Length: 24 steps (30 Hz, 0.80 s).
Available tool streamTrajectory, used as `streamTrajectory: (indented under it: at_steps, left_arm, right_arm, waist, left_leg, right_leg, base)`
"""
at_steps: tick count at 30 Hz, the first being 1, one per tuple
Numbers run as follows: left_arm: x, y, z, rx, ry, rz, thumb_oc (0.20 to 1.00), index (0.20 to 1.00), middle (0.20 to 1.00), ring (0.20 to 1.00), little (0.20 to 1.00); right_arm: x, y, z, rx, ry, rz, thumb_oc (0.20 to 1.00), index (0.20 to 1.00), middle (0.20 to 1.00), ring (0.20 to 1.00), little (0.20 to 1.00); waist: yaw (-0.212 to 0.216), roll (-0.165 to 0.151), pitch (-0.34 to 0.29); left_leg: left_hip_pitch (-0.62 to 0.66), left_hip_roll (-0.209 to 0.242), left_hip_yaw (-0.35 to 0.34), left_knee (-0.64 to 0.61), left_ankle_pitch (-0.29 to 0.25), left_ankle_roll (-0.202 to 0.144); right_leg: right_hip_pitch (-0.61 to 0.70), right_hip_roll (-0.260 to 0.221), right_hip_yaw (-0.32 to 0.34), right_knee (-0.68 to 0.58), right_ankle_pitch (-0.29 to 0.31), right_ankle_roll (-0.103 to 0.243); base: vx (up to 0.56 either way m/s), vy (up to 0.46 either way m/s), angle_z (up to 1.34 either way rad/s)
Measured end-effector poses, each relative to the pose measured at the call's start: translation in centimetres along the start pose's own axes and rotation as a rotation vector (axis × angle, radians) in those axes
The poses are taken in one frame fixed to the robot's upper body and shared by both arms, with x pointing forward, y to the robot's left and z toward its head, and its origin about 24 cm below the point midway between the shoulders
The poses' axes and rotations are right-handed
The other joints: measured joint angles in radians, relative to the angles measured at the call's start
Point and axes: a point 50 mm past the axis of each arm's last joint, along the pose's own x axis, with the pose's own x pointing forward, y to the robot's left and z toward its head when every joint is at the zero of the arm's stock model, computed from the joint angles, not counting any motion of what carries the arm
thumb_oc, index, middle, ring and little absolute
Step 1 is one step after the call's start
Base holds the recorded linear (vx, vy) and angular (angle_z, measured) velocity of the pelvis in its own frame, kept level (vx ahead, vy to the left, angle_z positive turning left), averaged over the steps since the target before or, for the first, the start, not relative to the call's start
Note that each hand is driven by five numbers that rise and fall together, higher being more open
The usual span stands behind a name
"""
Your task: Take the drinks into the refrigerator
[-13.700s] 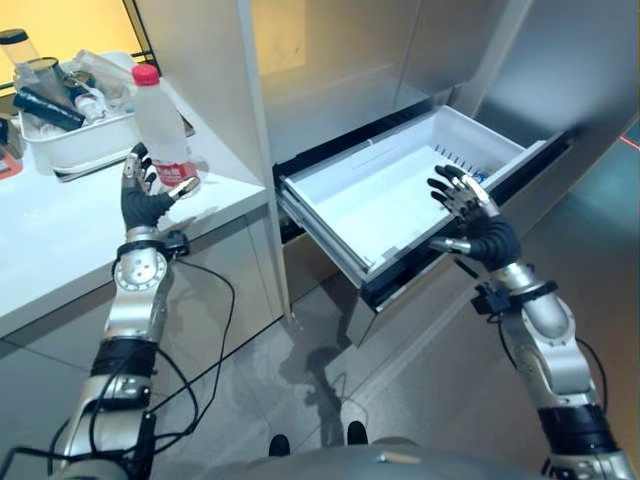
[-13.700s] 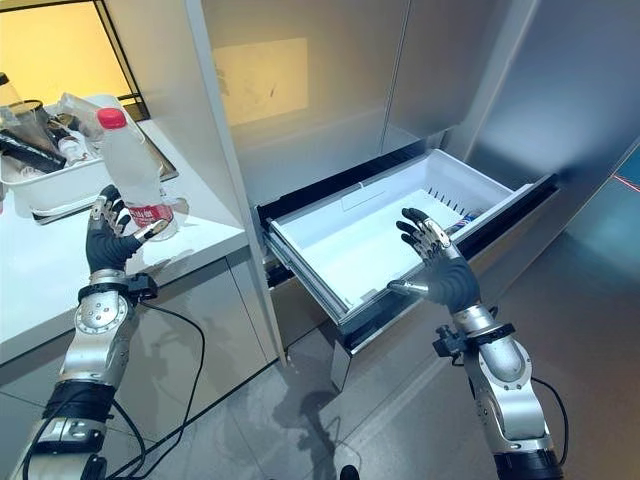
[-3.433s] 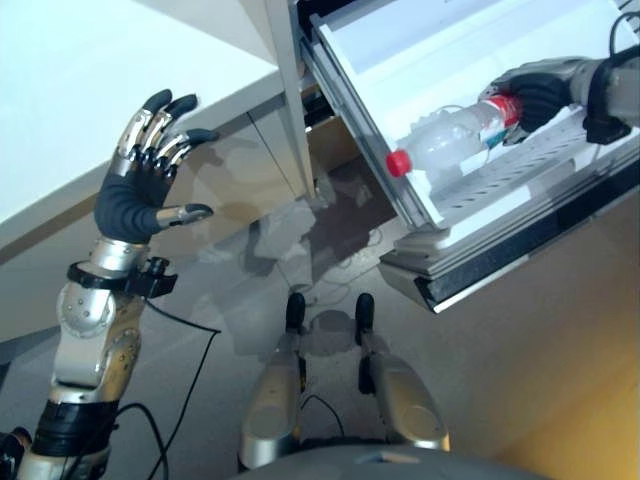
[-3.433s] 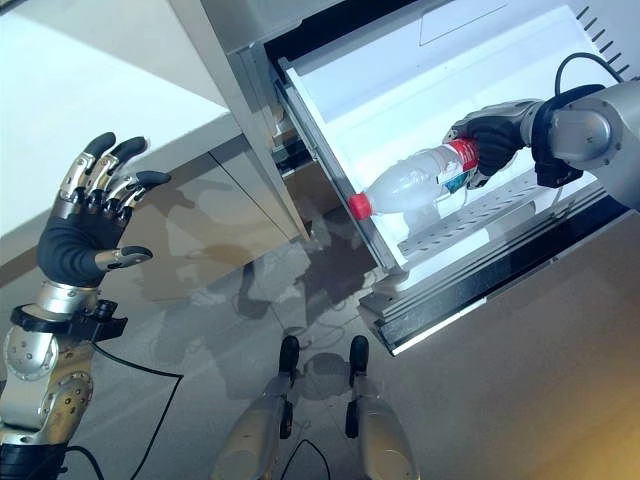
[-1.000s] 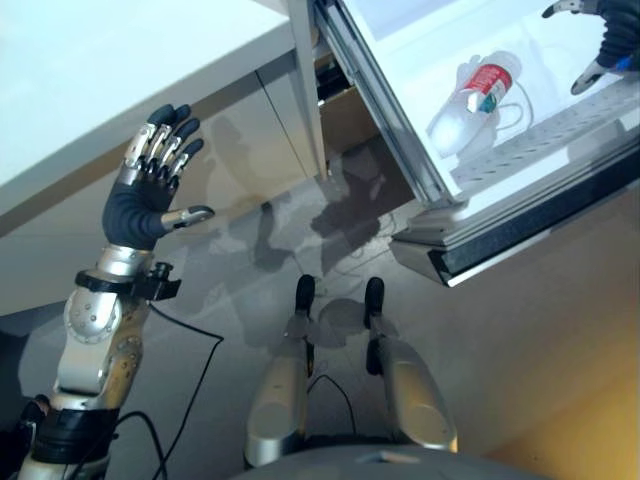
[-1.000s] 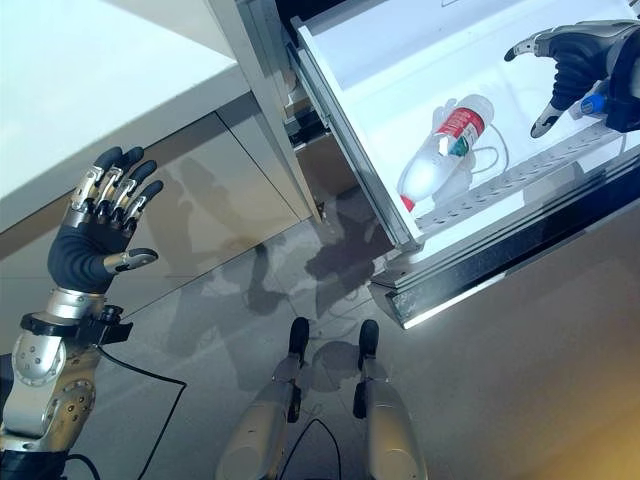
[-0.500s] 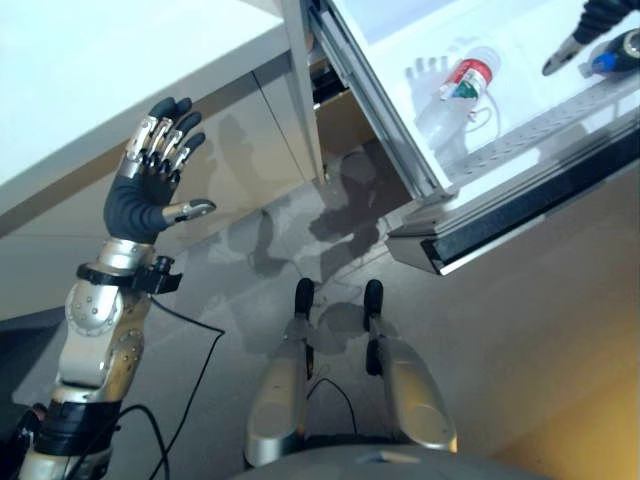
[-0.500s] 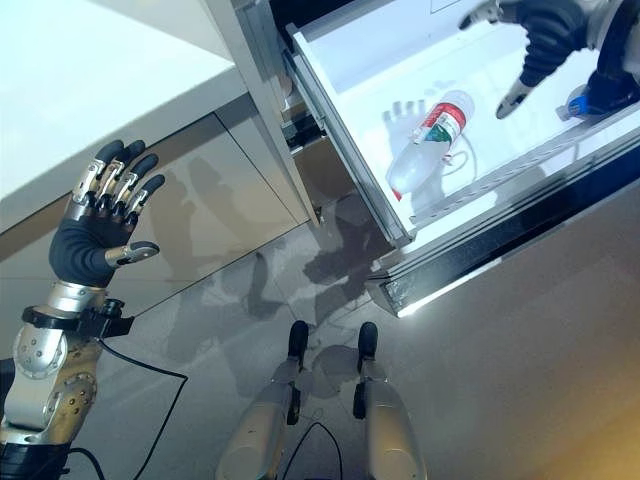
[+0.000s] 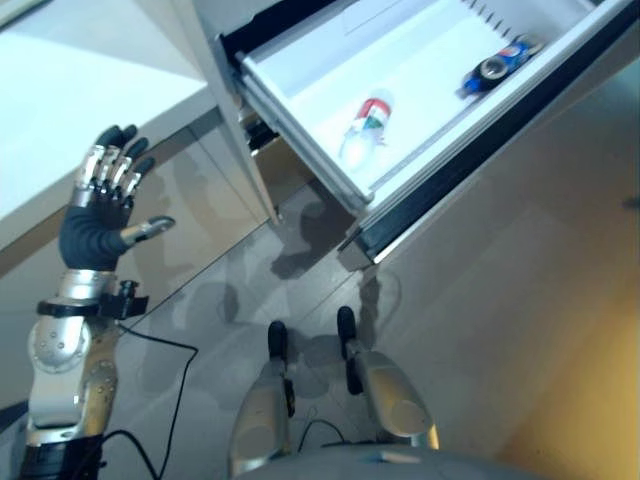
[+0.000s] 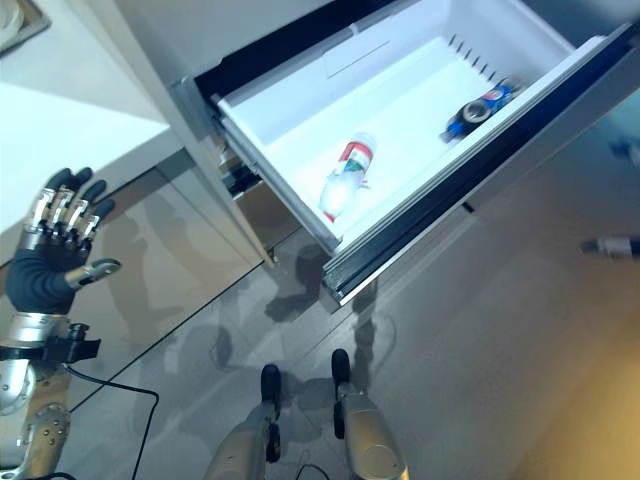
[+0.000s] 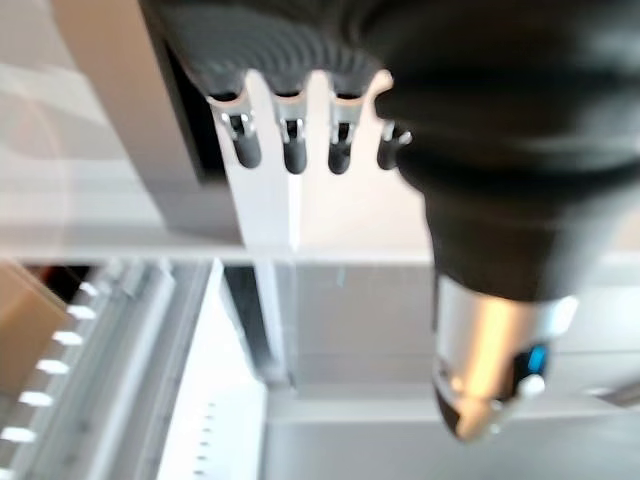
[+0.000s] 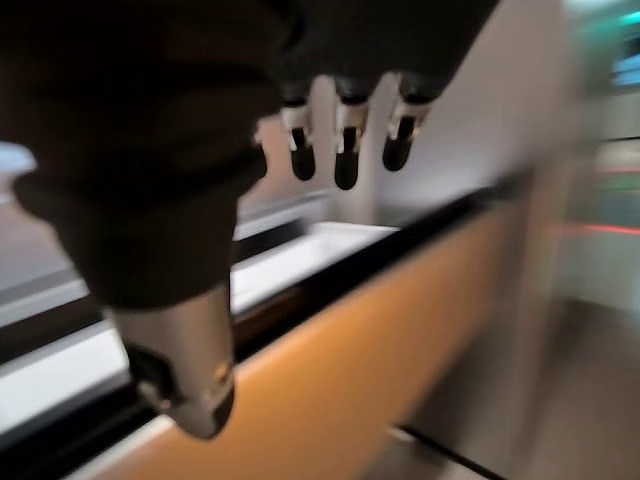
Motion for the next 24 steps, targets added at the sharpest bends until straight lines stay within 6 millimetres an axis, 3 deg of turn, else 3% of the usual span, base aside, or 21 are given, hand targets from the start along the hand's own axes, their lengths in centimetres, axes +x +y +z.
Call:
streamTrajectory:
  at_steps: [1, 3, 4, 5, 6, 7, 8, 9, 12, 15, 18, 20, 24]
  left_arm:
    - [0.0, 0.0, 0.0, 0.008, 0.004, -0.003, 1.000, 1.000, 1.000, 1.000, 1.000]
    - [0.0, -0.2, -0.1, 0.030, 0.009, -0.010, 1.000, 1.000, 1.000, 1.000, 1.000]
    - [-0.1, -0.1, -0.1, 0.033, 0.009, -0.008, 1.000, 1.000, 1.000, 1.000, 1.000]
    - [-0.1, -0.1, -0.1, 0.037, 0.008, -0.006, 1.000, 1.000, 1.000, 1.000, 1.000]
    - [-0.1, -0.2, -0.1, 0.038, 0.007, -0.006, 1.000, 1.000, 1.000, 1.000, 1.000]
    - [-0.1, -0.2, -0.2, 0.033, 0.007, -0.004, 1.000, 1.000, 1.000, 1.000, 1.000]
    - [-0.1, -0.3, -0.2, 0.031, 0.007, -0.003, 1.000, 1.000, 1.000, 1.000, 1.000]
    - [-0.1, -0.3, -0.2, 0.027, 0.006, 0.000, 1.000, 1.000, 1.000, 1.000, 1.000]
    - [-0.2, -0.4, -0.4, 0.020, 0.013, -0.003, 1.000, 1.000, 1.000, 1.000, 1.000]
    - [0.1, -0.8, -0.5, 0.007, 0.005, -0.018, 1.000, 1.000, 1.000, 1.000, 1.000]
    - [0.8, -2.2, -0.8, -0.035, -0.005, -0.071, 1.000, 1.000, 1.000, 1.000, 1.000]
    - [1.1, -3.0, -0.9, -0.061, -0.009, -0.102, 1.000, 1.000, 1.000, 1.000, 1.000]
    - [1.7, -4.0, -0.9, -0.074, -0.014, -0.169, 1.000, 1.000, 1.000, 1.000, 1.000]
  right_arm:
    - [-0.5, 0.7, -0.7, 0.003, 0.035, 0.022, 1.000, 1.000, 1.000, 1.000, 1.000]
    - [-2.5, 4.0, -3.9, 0.079, 0.195, 0.052, 1.000, 1.000, 1.000, 1.000, 1.000]
    - [-2.8, 4.8, -4.4, 0.086, 0.223, 0.083, 1.000, 1.000, 1.000, 1.000, 1.000]
    - [-4.0, 7.2, -5.3, 0.123, 0.287, 0.157, 0.912, 0.912, 0.912, 0.912, 0.912]
    - [-4.4, 8.4, -5.6, 0.144, 0.314, 0.195, 0.529, 0.529, 0.529, 0.529, 0.529]
    - [-5.3, 10.8, -6.0, 0.170, 0.349, 0.299, 0.401, 0.401, 0.401, 0.401, 0.401]
    - [-5.5, 12.0, -6.1, 0.180, 0.365, 0.348, 0.401, 0.401, 0.401, 0.401, 0.401]
    - [-6.0, 13.7, -6.0, 0.185, 0.376, 0.440, 0.200, 0.200, 0.200, 0.200, 0.200]
    - [-6.4, 17.6, -5.8, 0.216, 0.389, 0.618, 0.200, 0.200, 0.200, 0.200, 0.200]
    - [-4.9, 20.0, -4.1, 0.221, 0.321, 0.709, 0.200, 0.200, 0.200, 0.200, 0.200]
    - [-2.2, 22.4, -0.9, 0.217, 0.174, 0.793, 0.200, 0.200, 0.200, 0.200, 0.200]
    - [-0.4, 22.9, 1.0, 0.155, 0.063, 0.836, 0.200, 0.200, 0.200, 0.200, 0.200]
    - [3.4, 21.9, 4.4, 0.064, -0.127, 0.801, 0.200, 0.200, 0.200, 0.200, 0.200]
  waist:
    - [-0.006, -0.001, -0.003]
    - [-0.017, -0.005, -0.032]
    - [-0.023, -0.003, -0.032]
    - [-0.030, 0.003, -0.037]
    - [-0.030, 0.002, -0.038]
    - [-0.030, 0.005, -0.040]
    - [-0.031, 0.005, -0.040]
    - [-0.029, 0.008, -0.040]
    - [-0.022, 0.016, -0.043]
    - [0.004, 0.034, -0.040]
    - [0.041, 0.058, -0.030]
    - [0.058, 0.077, -0.023]
    - [0.094, 0.096, -0.016]
  left_leg:
    - [0.006, 0.000, 0.012, -0.001, -0.001, 0.000]
    - [0.015, 0.002, 0.043, -0.008, -0.007, 0.002]
    - [0.019, 0.001, 0.045, -0.010, -0.007, 0.002]
    - [0.023, 0.002, 0.047, -0.016, -0.007, 0.002]
    - [0.027, 0.002, 0.049, -0.020, -0.008, 0.002]
    - [0.030, 0.003, 0.050, -0.021, -0.008, 0.001]
    - [0.033, 0.004, 0.051, -0.023, -0.008, 0.001]
    - [0.036, 0.005, 0.053, -0.024, -0.008, 0.000]
    - [0.039, 0.007, 0.052, -0.024, -0.008, 0.000]
    - [0.036, 0.008, 0.048, -0.025, -0.007, -0.001]
    - [0.033, 0.010, 0.043, -0.028, -0.001, -0.002]
    - [0.026, 0.009, 0.028, -0.029, 0.004, -0.004]
    - [0.016, 0.012, 0.008, -0.032, 0.019, -0.009]
  right_leg:
    - [0.002, 0.001, 0.006, -0.005, 0.003, 0.004]
    - [0.002, 0.005, 0.029, -0.023, 0.021, 0.000]
    - [0.002, 0.005, 0.029, -0.023, 0.022, 0.001]
    - [0.002, 0.005, 0.030, -0.027, 0.025, 0.000]
    - [0.003, 0.006, 0.030, -0.030, 0.027, -0.001]
    - [0.005, 0.007, 0.030, -0.036, 0.033, -0.002]
    - [0.008, 0.008, 0.031, -0.040, 0.034, -0.001]
    - [0.012, 0.010, 0.034, -0.046, 0.037, -0.002]
    - [0.024, 0.011, 0.033, -0.062, 0.044, -0.002]
    - [0.035, 0.010, 0.030, -0.087, 0.058, -0.001]
    - [0.035, 0.011, 0.024, -0.092, 0.063, -0.003]
    - [0.035, 0.010, 0.011, -0.095, 0.064, -0.004]
    - [0.040, 0.010, -0.010, -0.110, 0.072, -0.014]
  base:
    - [0.02, 0.053, -0.55]
    - [-0.02, 0.027, -0.44]
    - [-0.01, 0.028, -0.29]
    - [-0.01, 0.028, -0.18]
    - [-0.01, 0.021, -0.23]
    - [-0.01, 0.007, -0.16]
    - [-0.02, 0.000, -0.13]
    - [-0.02, -0.008, -0.04]
    - [-0.01, -0.008, 0.01]
    - [-0.03, -0.036, 0.04]
    - [-0.01, -0.050, 0.07]
    - [0.00, -0.045, 0.17]
    - [0.01, -0.047, 0.22]
